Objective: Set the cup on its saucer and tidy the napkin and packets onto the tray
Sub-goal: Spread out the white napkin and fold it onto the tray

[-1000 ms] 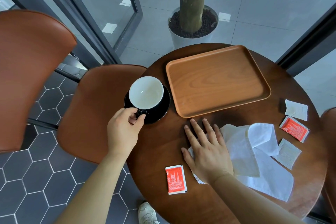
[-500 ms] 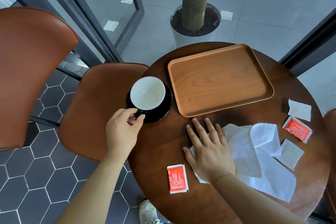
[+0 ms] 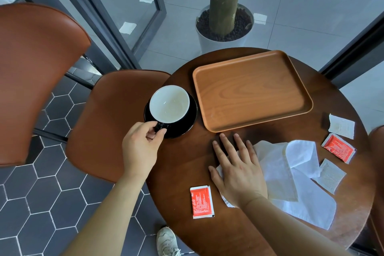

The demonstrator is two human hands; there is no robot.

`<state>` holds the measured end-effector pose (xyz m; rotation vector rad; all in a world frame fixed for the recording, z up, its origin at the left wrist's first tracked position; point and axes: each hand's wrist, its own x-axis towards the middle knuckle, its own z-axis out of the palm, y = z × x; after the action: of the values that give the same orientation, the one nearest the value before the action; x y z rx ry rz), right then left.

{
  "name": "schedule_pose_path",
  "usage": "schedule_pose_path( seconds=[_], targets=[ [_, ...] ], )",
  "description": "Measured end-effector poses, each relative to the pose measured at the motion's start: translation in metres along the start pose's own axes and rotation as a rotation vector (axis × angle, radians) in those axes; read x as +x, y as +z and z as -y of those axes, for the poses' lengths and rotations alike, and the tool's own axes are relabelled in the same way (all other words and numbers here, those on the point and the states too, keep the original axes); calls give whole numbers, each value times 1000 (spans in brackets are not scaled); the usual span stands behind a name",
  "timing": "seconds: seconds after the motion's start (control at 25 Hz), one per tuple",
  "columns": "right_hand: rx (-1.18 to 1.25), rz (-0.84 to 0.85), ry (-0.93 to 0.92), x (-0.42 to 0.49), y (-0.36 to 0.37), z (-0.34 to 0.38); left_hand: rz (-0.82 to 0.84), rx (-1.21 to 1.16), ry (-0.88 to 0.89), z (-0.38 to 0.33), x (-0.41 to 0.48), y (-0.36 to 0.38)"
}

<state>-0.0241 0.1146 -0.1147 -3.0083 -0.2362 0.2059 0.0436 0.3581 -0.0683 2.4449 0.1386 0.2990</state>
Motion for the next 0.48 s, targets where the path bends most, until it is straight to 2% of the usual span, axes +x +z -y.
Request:
schedule_pose_path(
  seconds=[0.48],
  targets=[
    [2, -7, 6, -1, -2, 0, -52, 45, -72, -1, -19, 1]
  ],
)
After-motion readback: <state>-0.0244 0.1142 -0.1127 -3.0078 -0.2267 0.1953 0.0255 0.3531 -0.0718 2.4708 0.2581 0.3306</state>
